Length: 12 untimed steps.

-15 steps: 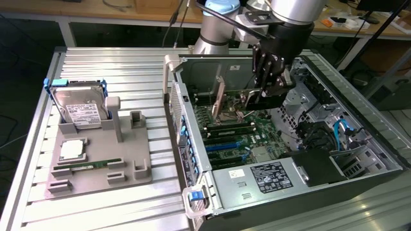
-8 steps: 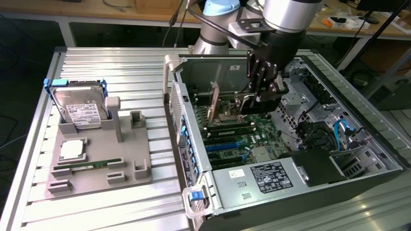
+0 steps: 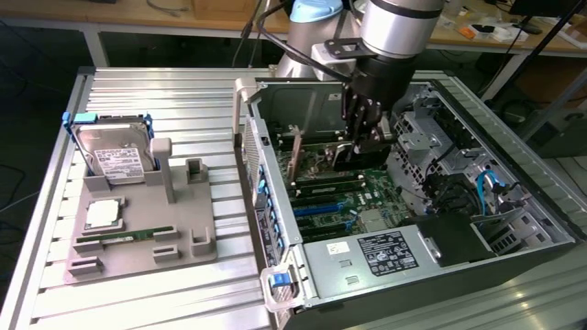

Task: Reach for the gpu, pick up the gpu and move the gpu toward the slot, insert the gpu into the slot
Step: 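Insert the gpu into the slot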

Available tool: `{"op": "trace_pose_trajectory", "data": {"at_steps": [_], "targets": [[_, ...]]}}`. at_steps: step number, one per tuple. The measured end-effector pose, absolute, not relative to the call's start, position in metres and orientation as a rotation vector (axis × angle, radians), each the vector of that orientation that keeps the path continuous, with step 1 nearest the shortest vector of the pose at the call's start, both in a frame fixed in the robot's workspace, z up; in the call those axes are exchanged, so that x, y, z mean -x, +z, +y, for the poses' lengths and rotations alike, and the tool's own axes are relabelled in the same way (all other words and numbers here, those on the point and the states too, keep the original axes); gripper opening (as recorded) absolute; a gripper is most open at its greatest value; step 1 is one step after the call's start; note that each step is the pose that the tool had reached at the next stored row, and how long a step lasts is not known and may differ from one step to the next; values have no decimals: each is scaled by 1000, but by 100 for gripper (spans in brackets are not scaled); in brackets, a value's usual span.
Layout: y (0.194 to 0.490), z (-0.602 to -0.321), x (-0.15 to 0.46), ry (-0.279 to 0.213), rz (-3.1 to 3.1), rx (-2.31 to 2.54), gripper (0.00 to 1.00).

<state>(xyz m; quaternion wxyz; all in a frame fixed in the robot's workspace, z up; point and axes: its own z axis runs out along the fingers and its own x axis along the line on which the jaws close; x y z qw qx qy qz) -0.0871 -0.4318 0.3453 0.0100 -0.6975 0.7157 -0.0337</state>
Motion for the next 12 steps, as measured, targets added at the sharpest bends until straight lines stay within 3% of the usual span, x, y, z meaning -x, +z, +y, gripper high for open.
{"op": "trace_pose_trajectory", "data": {"at_steps": [12], "targets": [[330,-434,87,-75,2271,2169,27]]}}
